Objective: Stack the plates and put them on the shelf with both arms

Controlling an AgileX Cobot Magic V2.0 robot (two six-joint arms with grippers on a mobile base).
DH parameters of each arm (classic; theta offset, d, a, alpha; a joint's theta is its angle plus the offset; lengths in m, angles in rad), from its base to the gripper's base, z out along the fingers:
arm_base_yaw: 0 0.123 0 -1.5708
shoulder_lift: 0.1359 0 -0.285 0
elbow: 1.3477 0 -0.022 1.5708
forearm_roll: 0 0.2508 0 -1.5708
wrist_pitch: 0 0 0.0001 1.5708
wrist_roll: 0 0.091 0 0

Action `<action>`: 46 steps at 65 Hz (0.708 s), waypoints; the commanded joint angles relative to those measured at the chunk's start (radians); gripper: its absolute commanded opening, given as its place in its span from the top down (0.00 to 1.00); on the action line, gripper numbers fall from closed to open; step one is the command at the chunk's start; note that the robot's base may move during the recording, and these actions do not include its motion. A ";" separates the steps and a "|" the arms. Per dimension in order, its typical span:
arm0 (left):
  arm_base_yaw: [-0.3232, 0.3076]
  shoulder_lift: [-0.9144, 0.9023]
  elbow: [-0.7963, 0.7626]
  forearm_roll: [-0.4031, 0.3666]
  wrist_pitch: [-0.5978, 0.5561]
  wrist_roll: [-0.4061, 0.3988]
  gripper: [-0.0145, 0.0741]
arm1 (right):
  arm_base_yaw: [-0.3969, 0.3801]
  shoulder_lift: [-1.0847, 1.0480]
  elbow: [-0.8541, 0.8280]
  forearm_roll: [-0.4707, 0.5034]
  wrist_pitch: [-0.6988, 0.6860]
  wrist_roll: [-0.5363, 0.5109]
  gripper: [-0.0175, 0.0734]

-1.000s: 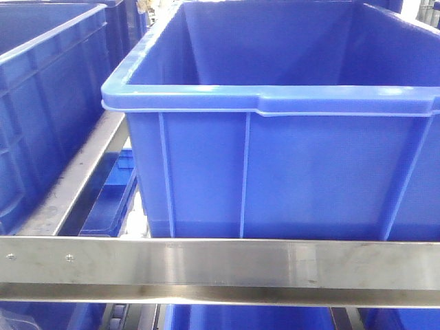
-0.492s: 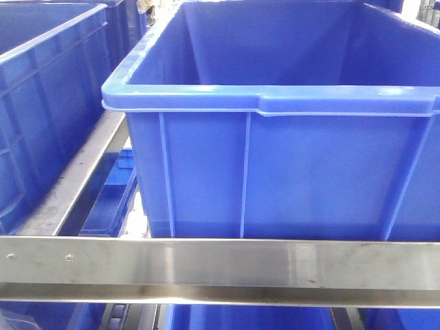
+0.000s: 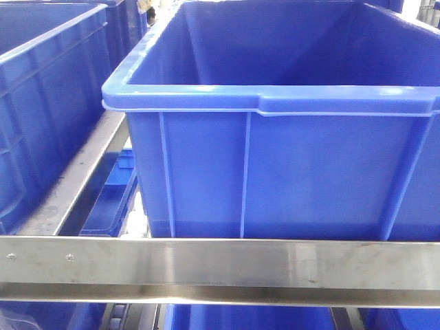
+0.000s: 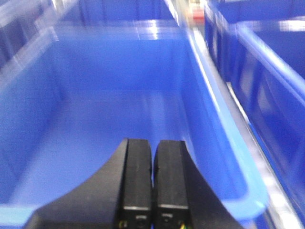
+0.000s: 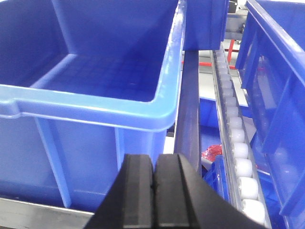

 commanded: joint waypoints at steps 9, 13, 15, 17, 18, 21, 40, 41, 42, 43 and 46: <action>0.006 -0.193 0.124 0.009 -0.075 0.001 0.74 | -0.007 -0.019 0.000 -0.009 -0.094 -0.002 0.75; 0.006 -0.245 0.170 0.009 -0.090 0.001 0.74 | -0.007 -0.019 0.000 -0.009 -0.094 -0.002 0.75; 0.006 -0.273 0.191 0.009 -0.097 0.001 0.74 | -0.007 -0.019 0.000 -0.009 -0.094 -0.002 0.75; 0.006 -0.295 0.210 0.009 -0.104 0.001 0.74 | -0.007 -0.019 0.000 -0.009 -0.094 -0.002 0.75; 0.006 -0.311 0.220 0.009 -0.114 0.001 0.74 | -0.007 -0.019 0.000 -0.009 -0.094 -0.002 0.75; 0.006 -0.348 0.266 0.009 -0.155 -0.001 0.74 | -0.007 -0.019 0.000 -0.009 -0.094 -0.002 0.75; 0.006 -0.342 0.273 0.033 -0.090 -0.014 0.74 | -0.007 -0.019 0.000 -0.009 -0.094 -0.002 0.75; 0.006 -0.342 0.273 0.033 -0.085 -0.014 0.74 | -0.007 -0.019 0.000 -0.009 -0.094 -0.002 0.75; 0.006 -0.342 0.273 0.033 -0.081 -0.014 0.74 | -0.007 -0.019 0.000 -0.009 -0.094 -0.002 0.75; 0.006 -0.342 0.273 0.033 -0.081 -0.014 0.74 | -0.007 -0.019 0.000 -0.009 -0.094 -0.002 0.75; 0.006 -0.342 0.273 0.033 -0.083 -0.014 0.74 | -0.007 -0.019 0.000 -0.009 -0.094 -0.002 0.75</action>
